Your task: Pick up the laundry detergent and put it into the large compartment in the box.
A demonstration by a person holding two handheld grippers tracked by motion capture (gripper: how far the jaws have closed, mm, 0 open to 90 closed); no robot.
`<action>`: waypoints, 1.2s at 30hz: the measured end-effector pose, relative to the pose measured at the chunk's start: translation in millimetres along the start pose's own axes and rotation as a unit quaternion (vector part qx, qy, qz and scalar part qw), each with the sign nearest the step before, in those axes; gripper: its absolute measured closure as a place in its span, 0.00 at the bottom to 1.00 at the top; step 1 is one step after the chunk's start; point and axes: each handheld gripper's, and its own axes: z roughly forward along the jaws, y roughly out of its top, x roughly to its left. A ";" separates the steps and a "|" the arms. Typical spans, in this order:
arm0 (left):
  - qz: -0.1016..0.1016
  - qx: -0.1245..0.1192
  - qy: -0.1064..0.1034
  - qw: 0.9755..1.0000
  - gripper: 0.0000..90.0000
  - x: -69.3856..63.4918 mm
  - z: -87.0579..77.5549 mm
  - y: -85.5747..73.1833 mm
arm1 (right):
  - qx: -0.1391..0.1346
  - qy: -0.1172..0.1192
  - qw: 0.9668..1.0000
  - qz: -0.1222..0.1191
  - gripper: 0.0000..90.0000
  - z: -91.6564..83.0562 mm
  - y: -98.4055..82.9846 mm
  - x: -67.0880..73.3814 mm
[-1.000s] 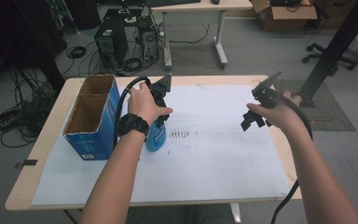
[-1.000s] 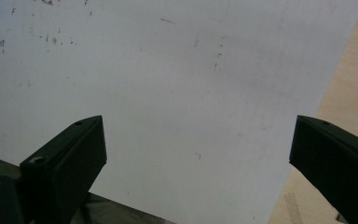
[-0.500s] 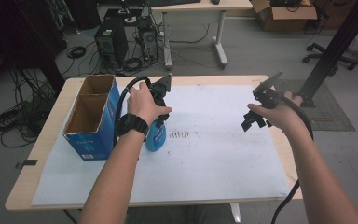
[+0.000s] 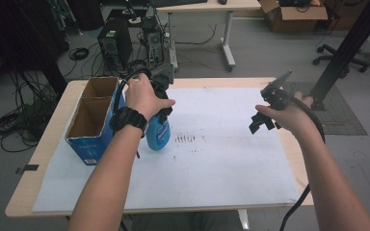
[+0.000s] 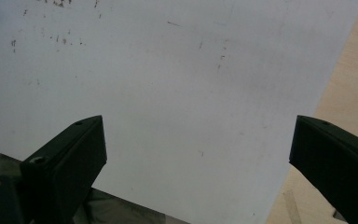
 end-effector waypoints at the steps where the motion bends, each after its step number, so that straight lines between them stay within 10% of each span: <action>1: -0.001 -0.002 0.000 1.000 0.41 0.0 -4.8 0.2 | -0.001 0.000 1.000 -0.001 0.04 -0.7 0.3 0.5; 18: -0.024 -0.032 0.003 0.999 0.41 14.4 -73.5 -3.3 | -0.005 -0.001 1.000 -0.008 0.04 -11.6 3.4 5.7; 36: -0.120 -0.067 0.008 0.991 0.41 68.5 -133.5 -31.5 | -0.004 0.001 1.000 -0.009 0.04 -9.3 6.6 6.8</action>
